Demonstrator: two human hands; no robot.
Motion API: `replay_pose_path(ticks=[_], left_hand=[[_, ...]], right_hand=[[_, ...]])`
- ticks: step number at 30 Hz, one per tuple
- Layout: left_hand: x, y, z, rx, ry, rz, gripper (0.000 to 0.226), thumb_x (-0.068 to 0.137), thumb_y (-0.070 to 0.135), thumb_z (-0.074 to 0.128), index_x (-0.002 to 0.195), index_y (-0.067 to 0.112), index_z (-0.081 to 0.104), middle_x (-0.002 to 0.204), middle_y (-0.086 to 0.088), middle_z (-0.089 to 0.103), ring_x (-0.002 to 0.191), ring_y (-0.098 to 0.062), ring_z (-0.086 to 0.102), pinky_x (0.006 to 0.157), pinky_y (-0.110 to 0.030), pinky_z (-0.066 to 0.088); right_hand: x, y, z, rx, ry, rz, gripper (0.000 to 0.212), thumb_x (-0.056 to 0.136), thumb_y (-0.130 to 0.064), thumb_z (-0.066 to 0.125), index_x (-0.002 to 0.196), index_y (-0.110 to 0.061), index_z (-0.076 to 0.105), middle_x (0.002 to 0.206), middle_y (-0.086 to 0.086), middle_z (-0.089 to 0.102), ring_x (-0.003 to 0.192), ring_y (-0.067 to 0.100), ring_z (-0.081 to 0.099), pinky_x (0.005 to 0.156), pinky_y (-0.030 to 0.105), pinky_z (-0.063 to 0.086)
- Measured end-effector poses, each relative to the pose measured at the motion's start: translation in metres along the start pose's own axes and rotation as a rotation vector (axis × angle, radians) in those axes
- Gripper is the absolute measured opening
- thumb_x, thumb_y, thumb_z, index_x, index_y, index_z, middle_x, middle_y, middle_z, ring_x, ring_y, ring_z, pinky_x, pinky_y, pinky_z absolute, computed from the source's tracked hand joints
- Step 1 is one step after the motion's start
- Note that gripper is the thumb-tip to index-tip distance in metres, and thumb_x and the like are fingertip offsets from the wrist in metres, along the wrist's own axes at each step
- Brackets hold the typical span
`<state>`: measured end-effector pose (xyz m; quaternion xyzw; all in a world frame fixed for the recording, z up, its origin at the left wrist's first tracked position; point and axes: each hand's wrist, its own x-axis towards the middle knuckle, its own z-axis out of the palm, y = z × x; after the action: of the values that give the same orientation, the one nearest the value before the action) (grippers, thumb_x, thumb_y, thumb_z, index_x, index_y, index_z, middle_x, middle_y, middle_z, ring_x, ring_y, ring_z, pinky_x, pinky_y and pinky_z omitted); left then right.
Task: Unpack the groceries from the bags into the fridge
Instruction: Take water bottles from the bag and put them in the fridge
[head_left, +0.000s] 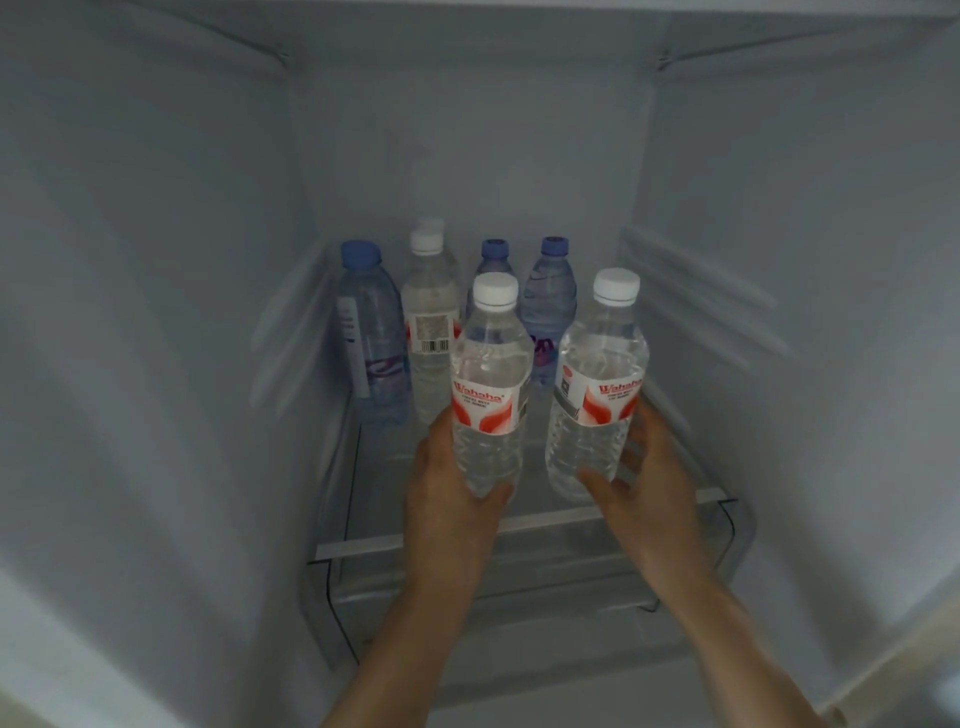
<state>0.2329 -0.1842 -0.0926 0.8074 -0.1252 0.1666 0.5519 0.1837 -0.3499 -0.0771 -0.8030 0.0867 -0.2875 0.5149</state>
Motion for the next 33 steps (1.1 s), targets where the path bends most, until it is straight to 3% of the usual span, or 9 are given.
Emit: replay_pose_path(ticks=[3,7,12,16,20,23,28,31,33], left_hand=[[0.017,-0.003,0.021,0.092,0.037,0.043,0.09,0.064,0.013,0.087,0.14,0.024,0.04,0.129,0.0,0.056,0.117,-0.016,0.056,0.097,-0.038,0.051],[0.037,0.002,0.045,0.236,0.035,0.087,0.102,0.071,0.011,0.083,0.15,0.018,0.019,0.138,-0.009,0.04,0.123,-0.025,0.048,0.1,-0.035,0.045],[0.05,0.003,0.068,0.505,0.129,0.179,0.114,0.067,0.018,0.088,0.15,0.009,0.011,0.12,-0.02,0.043,0.094,-0.029,0.058,0.079,-0.037,0.057],[0.062,0.001,0.08,0.611,0.153,0.138,0.117,0.068,0.022,0.087,0.15,0.008,0.004,0.117,-0.021,0.04,0.087,-0.029,0.059,0.074,-0.037,0.058],[0.075,0.004,0.09,0.583,0.186,0.037,0.119,0.066,0.014,0.088,0.15,0.01,0.005,0.117,-0.02,0.041,0.081,-0.029,0.06,0.066,-0.036,0.058],[0.079,0.004,0.093,0.555,0.167,-0.001,0.115,0.071,0.014,0.085,0.149,0.014,0.001,0.124,-0.021,0.04,0.086,-0.032,0.059,0.07,-0.039,0.056],[0.081,0.007,0.097,0.542,0.185,-0.014,0.111,0.071,0.015,0.085,0.149,0.012,0.006,0.125,-0.021,0.041,0.088,-0.033,0.058,0.077,-0.041,0.054],[0.079,0.008,0.096,0.524,0.162,-0.028,0.105,0.075,0.015,0.081,0.152,0.007,0.01,0.126,-0.02,0.04,0.093,-0.033,0.057,0.079,-0.041,0.053],[0.077,0.01,0.097,0.504,0.162,-0.033,0.103,0.077,0.013,0.08,0.152,0.008,0.009,0.128,-0.02,0.038,0.097,-0.034,0.056,0.081,-0.041,0.052]], right_hand=[[0.011,0.003,0.008,-0.027,0.022,-0.012,0.07,0.081,-0.011,0.074,0.138,-0.026,0.037,0.111,-0.023,0.053,0.106,0.004,0.056,0.088,0.025,0.047],[0.035,0.007,0.02,-0.033,0.045,-0.042,0.071,0.079,-0.002,0.072,0.138,-0.018,0.036,0.127,-0.003,0.055,0.116,0.01,0.054,0.098,0.03,0.046],[0.069,0.013,0.031,-0.078,0.027,-0.054,0.075,0.078,0.0,0.072,0.139,-0.014,0.031,0.135,0.006,0.049,0.122,0.018,0.05,0.104,0.039,0.043],[0.087,0.017,0.035,-0.107,-0.001,-0.078,0.073,0.08,-0.001,0.072,0.139,-0.01,0.031,0.135,0.008,0.048,0.122,0.019,0.049,0.101,0.028,0.04],[0.099,0.02,0.039,-0.084,-0.002,-0.088,0.068,0.082,-0.001,0.07,0.138,-0.009,0.033,0.132,0.006,0.049,0.118,0.014,0.049,0.095,0.02,0.037],[0.104,0.022,0.039,-0.072,-0.006,-0.124,0.065,0.083,-0.003,0.069,0.137,-0.008,0.035,0.123,-0.003,0.046,0.112,0.006,0.046,0.091,0.009,0.033],[0.109,0.033,0.042,-0.078,-0.002,-0.153,0.064,0.083,-0.003,0.069,0.137,-0.008,0.035,0.13,0.008,0.049,0.115,0.013,0.049,0.094,0.016,0.035],[0.107,0.036,0.046,-0.084,0.006,-0.154,0.062,0.086,-0.003,0.065,0.138,-0.013,0.034,0.127,0.002,0.046,0.11,0.007,0.046,0.088,-0.001,0.029],[0.107,0.039,0.049,-0.075,0.008,-0.171,0.06,0.087,-0.006,0.063,0.139,-0.014,0.034,0.129,0.001,0.046,0.112,0.009,0.048,0.092,0.001,0.029]])
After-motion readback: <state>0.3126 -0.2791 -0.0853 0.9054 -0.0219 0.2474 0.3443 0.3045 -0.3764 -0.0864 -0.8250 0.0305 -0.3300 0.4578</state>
